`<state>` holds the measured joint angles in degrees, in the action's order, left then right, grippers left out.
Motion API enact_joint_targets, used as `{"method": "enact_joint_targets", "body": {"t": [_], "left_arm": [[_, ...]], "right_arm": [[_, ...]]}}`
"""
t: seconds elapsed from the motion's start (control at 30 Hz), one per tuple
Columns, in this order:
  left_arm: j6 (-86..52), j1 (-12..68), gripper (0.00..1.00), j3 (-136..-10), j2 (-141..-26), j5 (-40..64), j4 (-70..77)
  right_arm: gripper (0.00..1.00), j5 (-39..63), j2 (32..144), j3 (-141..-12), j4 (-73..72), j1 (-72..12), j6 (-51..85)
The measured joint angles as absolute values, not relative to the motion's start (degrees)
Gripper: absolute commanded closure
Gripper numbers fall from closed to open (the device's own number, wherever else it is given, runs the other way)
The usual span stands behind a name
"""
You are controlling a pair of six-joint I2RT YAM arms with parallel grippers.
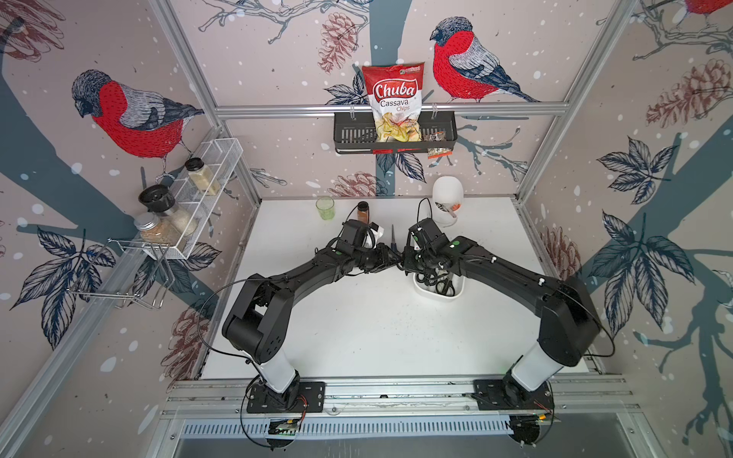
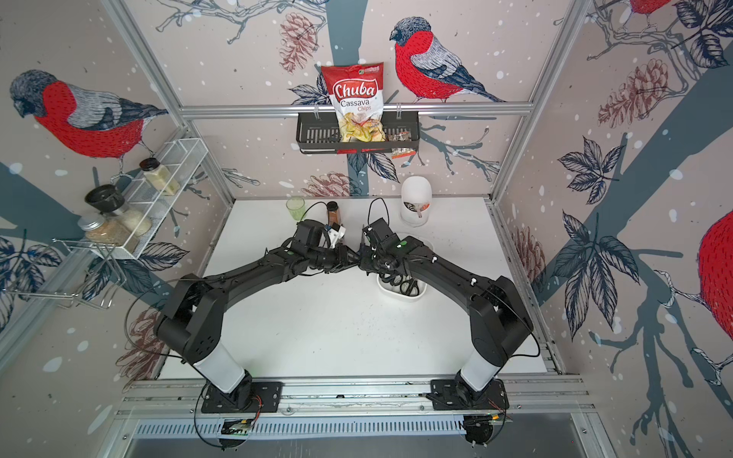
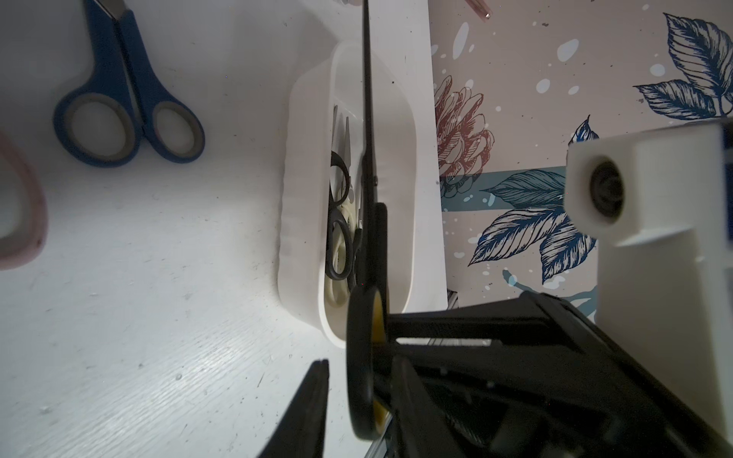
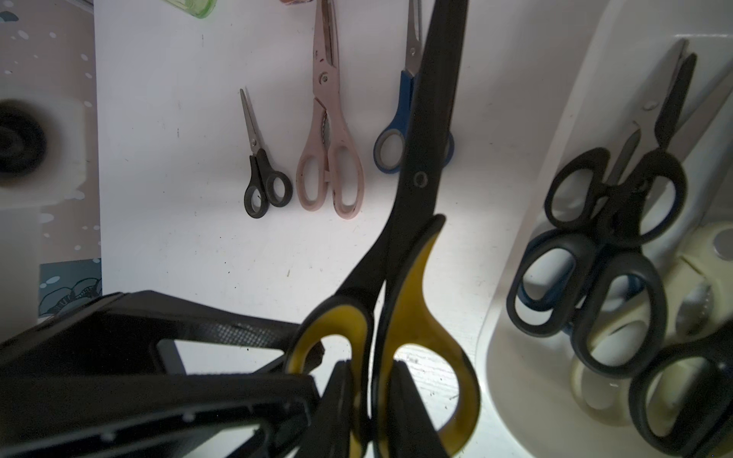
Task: Take the scissors out of the storage box
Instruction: Pick up the scissors from the storage box.
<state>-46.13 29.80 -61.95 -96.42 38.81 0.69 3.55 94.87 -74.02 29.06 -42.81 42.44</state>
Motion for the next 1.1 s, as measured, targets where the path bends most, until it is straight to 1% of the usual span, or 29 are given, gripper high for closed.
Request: {"method": "enact_joint_targets", "body": {"t": [0.27,0.43,0.47,0.5,0.57,0.63,0.7,0.77,0.87,0.97,1.1], "left_arm": [[-46.5,29.8,0.88,-61.95,-96.57,38.39,0.8],[-46.48,29.8,0.93,-61.95,-96.57,38.35,0.78],[-46.48,29.8,0.95,-61.95,-96.57,38.33,0.73],[-46.48,29.8,0.95,-61.95,-96.57,38.3,0.71],[-46.48,29.8,0.96,-61.95,-96.55,38.2,0.69],[-46.48,29.8,0.96,-61.95,-96.49,37.87,0.62],[-46.46,29.8,0.95,-61.95,-96.29,37.43,0.54],[-46.48,29.8,0.96,-61.95,-96.12,36.99,0.49],[-46.48,29.56,0.96,-61.95,-96.03,37.36,0.56],[-46.46,28.56,0.96,-61.95,-96.01,36.91,0.25],[-44.95,25.06,0.96,-61.28,-94.98,36.77,-0.99]], "right_arm": [[1.0,3.79,95.0,-74.04,28.95,-43.07,43.44],[1.0,3.95,95.07,-74.04,28.8,-43.07,43.64],[0.98,3.99,95.09,-74.04,28.8,-43.07,43.64],[0.93,4.01,95.09,-74.02,28.77,-43.07,43.66],[0.78,4.03,95.09,-74.02,28.75,-43.07,43.83],[0.71,4.03,95.11,-74.0,28.53,-43.07,43.9],[0.6,3.88,95.09,-73.91,28.34,-42.94,44.91],[0.53,3.33,94.96,-73.58,28.36,-42.78,44.91],[0.48,2.87,94.08,-72.79,28.38,-42.5,44.93],[0.45,3.68,92.33,-71.99,27.35,-41.89,45.06],[0.42,4.91,88.33,-69.67,24.77,-40.01,45.1]]}}
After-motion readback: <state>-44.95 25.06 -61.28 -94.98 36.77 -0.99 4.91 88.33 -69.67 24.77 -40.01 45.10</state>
